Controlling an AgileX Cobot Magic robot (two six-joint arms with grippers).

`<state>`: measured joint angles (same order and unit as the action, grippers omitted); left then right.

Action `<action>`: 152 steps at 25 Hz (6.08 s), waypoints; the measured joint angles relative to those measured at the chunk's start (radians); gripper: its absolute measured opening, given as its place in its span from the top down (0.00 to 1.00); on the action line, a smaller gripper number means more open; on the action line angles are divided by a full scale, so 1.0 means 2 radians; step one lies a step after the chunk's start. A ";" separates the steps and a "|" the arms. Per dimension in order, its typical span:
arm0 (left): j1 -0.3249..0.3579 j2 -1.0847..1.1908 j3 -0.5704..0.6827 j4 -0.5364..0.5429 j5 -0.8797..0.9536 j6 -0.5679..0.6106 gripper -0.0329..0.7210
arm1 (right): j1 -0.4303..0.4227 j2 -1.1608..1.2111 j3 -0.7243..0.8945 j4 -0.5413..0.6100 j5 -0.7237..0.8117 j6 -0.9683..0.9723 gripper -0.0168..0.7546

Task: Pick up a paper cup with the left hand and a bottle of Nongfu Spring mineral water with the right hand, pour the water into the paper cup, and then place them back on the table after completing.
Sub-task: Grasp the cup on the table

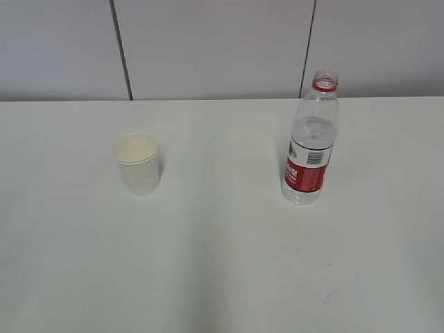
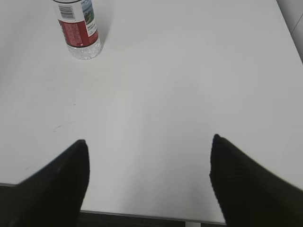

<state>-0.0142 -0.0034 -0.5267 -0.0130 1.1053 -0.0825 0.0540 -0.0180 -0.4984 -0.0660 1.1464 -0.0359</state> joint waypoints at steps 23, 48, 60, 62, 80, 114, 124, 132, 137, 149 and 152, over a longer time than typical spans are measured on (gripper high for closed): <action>0.000 0.000 0.000 -0.001 0.000 0.000 0.38 | 0.000 0.016 -0.011 -0.002 -0.040 0.001 0.22; 0.000 0.401 -0.023 -0.013 -0.506 0.020 0.38 | 0.000 0.342 -0.012 -0.002 -0.455 0.018 0.22; 0.000 0.585 0.096 0.056 -0.827 -0.046 0.38 | 0.000 0.406 -0.012 -0.002 -0.536 0.018 0.22; 0.000 0.613 0.122 0.098 -0.894 -0.088 0.38 | 0.000 0.416 -0.002 -0.002 -0.557 0.018 0.22; 0.000 0.892 0.171 0.293 -1.121 -0.049 0.38 | 0.000 0.429 0.057 -0.002 -0.696 0.018 0.22; -0.139 1.093 -0.105 0.121 -1.124 -0.040 0.17 | 0.000 0.431 0.057 -0.002 -0.729 0.018 0.22; -0.140 1.094 -0.117 0.096 -1.124 -0.040 0.18 | 0.000 0.431 0.057 -0.002 -0.730 0.018 0.22; -0.140 1.103 -0.118 0.095 -1.123 -0.040 0.21 | 0.000 0.431 0.057 -0.002 -0.731 0.018 0.22; -0.140 1.103 -0.118 0.094 -1.124 -0.040 0.25 | 0.000 0.431 0.057 -0.002 -0.731 0.018 0.22; -0.140 1.103 -0.118 0.094 -1.124 -0.040 0.36 | 0.000 0.431 0.057 -0.002 -0.731 0.018 0.22; -0.140 1.103 -0.118 0.094 -1.124 -0.040 0.37 | 0.000 0.439 0.057 -0.002 -0.731 0.018 0.22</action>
<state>-0.2946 2.2022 -0.7626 0.1754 -1.1429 -0.1620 0.0540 0.8595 -0.3838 -0.0706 -0.3147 0.0000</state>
